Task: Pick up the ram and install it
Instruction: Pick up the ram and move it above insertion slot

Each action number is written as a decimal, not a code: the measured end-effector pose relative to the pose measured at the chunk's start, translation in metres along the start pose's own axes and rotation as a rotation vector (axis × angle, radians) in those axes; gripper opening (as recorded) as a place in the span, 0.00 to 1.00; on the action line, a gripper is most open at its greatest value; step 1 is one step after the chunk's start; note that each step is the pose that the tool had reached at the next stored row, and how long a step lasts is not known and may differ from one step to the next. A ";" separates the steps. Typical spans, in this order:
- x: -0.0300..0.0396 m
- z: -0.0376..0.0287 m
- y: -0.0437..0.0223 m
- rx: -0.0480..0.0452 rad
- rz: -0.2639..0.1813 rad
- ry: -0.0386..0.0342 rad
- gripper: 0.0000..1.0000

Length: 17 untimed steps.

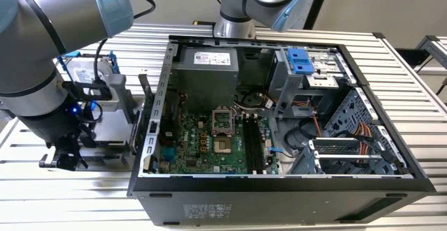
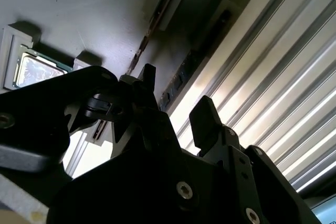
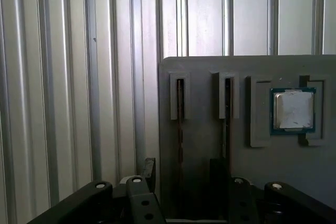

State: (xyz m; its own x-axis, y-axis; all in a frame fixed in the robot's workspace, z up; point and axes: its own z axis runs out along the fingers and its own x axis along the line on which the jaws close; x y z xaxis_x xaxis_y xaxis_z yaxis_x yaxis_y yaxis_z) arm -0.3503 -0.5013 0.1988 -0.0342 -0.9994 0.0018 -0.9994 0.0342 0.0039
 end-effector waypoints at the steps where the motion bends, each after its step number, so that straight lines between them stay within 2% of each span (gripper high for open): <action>1: 0.0000 0.0008 0.0000 0.0000 0.000 0.0000 1.00; 7: 0.0001 0.0052 0.0000 -0.0001 0.000 0.0001 1.00; 17: 0.0000 0.0058 0.0000 0.0000 0.000 0.0000 1.00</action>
State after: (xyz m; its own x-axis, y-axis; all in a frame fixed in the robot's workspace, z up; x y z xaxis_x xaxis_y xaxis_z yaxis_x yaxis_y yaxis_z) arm -0.3503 -0.5013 0.1930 -0.0341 -0.9994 0.0019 -0.9994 0.0341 0.0039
